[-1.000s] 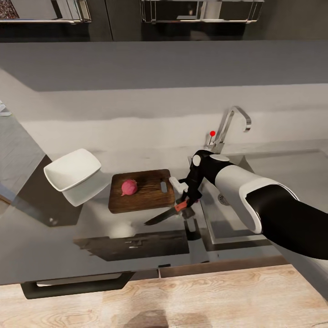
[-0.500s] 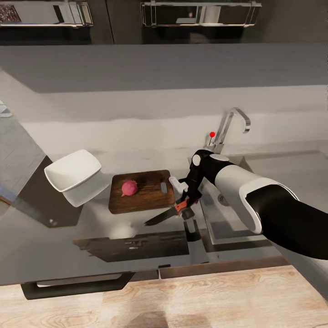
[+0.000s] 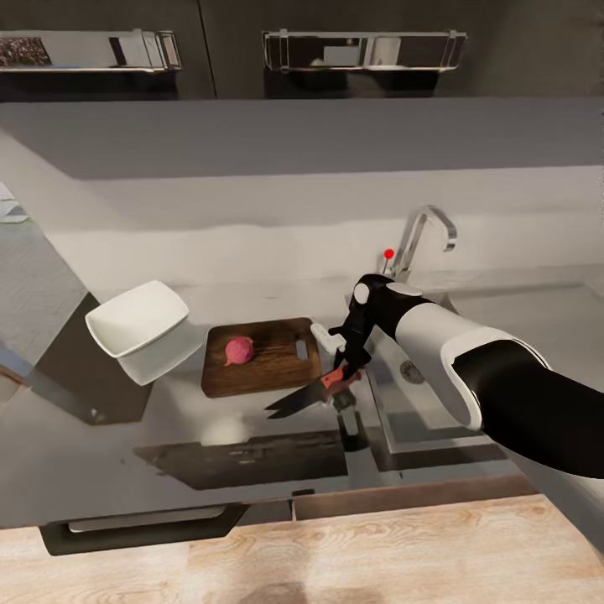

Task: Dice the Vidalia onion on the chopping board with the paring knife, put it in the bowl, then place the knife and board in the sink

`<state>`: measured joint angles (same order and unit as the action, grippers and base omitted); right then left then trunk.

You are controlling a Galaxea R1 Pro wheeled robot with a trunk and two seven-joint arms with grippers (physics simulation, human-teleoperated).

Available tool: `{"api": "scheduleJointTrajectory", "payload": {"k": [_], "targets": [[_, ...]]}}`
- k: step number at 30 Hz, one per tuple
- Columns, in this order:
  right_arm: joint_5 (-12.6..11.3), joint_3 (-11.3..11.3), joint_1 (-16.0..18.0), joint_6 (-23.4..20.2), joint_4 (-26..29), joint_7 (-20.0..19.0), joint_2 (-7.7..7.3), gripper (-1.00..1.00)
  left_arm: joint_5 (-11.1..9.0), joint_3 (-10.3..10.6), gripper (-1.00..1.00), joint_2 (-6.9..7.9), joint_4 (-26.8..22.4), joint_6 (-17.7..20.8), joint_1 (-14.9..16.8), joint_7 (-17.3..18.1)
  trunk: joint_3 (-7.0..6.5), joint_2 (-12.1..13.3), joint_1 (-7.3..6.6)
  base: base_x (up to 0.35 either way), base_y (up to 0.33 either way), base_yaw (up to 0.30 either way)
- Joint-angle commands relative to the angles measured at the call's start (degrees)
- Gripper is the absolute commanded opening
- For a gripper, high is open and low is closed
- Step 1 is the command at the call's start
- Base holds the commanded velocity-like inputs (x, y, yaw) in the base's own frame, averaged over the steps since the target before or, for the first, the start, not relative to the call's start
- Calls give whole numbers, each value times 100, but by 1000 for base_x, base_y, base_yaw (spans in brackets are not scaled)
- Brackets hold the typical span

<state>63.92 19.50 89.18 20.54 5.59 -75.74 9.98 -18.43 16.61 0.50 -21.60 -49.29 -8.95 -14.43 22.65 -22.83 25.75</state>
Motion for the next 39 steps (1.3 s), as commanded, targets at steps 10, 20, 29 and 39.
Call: {"api": "scheduleJointTrajectory", "payload": {"k": [10, 20, 29, 39], "targets": [[-6, -57, 3, -471, 597, -15, 2, -100, -38, 44, 100, 10, -11, -10, -1, -34, -79, -9, 4, 0, 0, 0], [-549, -74, 3, -1046, 1645, -383, 2, -100, -38, 45, 100, 11, -11, -10, -1, -34, -157, -9, 4, 0, 0, 0], [-954, -177, 3, -2089, 2357, -531, 2, -100, -38, 49, 100, 9, -11, -10, -1, -34, -182, -9, 4, 0, 0, 0], [-1145, -461, 3, -3044, 2653, 1057, 2, -100, -38, 50, 100, 3, -11, -10, -1, -34, -183, -9, 4, 0, 0, 0]]}}
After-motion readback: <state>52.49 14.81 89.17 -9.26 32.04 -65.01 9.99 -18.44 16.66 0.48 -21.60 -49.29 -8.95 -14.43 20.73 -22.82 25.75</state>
